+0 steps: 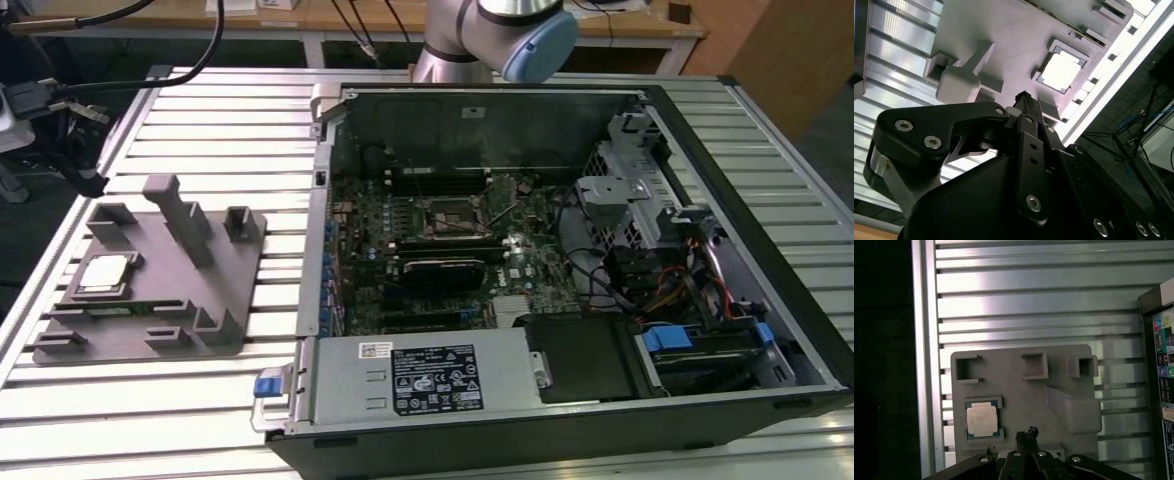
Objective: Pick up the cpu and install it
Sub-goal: 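Pick up the cpu and move it towards the insertion slot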
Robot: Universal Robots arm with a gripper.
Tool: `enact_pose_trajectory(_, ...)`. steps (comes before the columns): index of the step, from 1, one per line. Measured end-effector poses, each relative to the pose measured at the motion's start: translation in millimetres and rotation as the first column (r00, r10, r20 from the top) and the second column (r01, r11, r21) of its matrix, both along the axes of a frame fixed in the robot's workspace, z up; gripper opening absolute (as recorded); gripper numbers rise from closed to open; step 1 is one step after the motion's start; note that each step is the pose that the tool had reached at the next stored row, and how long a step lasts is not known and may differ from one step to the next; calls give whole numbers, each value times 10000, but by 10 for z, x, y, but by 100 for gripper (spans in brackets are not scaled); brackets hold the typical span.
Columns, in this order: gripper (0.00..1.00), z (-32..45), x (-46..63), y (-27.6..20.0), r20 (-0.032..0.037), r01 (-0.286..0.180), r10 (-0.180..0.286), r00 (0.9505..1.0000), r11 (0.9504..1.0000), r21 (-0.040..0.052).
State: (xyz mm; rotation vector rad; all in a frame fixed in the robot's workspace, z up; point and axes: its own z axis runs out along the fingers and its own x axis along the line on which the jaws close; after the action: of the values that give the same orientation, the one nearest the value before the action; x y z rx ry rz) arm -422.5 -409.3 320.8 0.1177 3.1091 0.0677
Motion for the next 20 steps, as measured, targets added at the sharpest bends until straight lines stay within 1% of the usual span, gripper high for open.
enact_pose_trajectory(5,11,-1,-5,0,1,1,-1,10000,10000,0)
enact_pose_trajectory(10,11,-20,-40,0,6,0,0,10000,10000,1)
enact_pose_trajectory(20,11,-151,-115,0,9,0,0,10000,10000,-1)
